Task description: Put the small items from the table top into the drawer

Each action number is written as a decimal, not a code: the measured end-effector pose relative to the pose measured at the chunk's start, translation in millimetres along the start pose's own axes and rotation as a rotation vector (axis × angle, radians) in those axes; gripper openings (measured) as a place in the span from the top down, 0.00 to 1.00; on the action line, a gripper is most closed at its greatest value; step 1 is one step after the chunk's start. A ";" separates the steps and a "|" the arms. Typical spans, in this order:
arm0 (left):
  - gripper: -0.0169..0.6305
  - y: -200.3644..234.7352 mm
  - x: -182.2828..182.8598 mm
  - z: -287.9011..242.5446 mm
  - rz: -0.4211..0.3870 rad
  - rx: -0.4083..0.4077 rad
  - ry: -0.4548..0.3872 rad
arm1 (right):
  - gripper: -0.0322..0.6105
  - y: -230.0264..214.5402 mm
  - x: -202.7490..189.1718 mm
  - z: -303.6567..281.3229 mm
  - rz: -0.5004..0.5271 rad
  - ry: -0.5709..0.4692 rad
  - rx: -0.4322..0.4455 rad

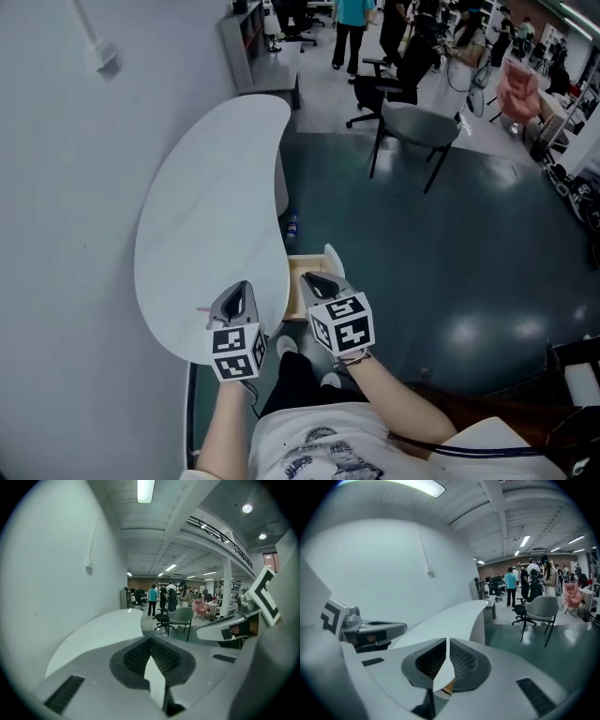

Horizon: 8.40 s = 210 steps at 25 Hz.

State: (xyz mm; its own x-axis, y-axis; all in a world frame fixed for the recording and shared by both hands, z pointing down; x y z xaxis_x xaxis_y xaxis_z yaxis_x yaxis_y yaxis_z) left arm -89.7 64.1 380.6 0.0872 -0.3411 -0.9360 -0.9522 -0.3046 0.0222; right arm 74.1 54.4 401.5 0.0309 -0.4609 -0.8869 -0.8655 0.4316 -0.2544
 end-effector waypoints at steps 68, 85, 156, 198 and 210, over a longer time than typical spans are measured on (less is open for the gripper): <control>0.94 203.5 -28.8 283.9 0.097 0.016 -0.182 | 0.89 335.6 -17.5 34.7 0.120 -0.086 0.056; 0.94 229.1 -57.9 208.2 0.149 0.088 -0.063 | 0.89 285.3 -37.5 -51.9 0.113 0.044 0.110; 0.94 251.2 -136.8 70.3 0.377 0.551 0.195 | 0.86 209.4 -162.3 -272.5 0.712 0.643 0.609; 0.94 135.8 -90.6 101.9 -0.027 -0.369 0.135 | 0.86 173.9 -135.6 -5.0 0.003 0.282 -0.322; 0.94 54.7 -86.2 102.2 -0.065 -0.443 0.120 | 0.86 130.5 -137.7 64.0 -0.041 0.214 -0.389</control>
State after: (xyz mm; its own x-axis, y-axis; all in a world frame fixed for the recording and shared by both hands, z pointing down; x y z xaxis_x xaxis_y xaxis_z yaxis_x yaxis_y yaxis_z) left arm -179.2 167.7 426.6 0.2002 -0.4011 -0.8939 -0.7289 -0.6706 0.1377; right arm -11.1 223.8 465.8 0.0007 -0.6393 -0.7689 -0.9906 0.1045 -0.0877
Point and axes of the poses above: the fingertips, and each gripper's own axes: z backward along the fingers, y to its left, x out of its top, the point moved 6 cm from there along z, backward along the fingers, and after that the axes turned 5 degrees about -y, right-handed, at the moved point
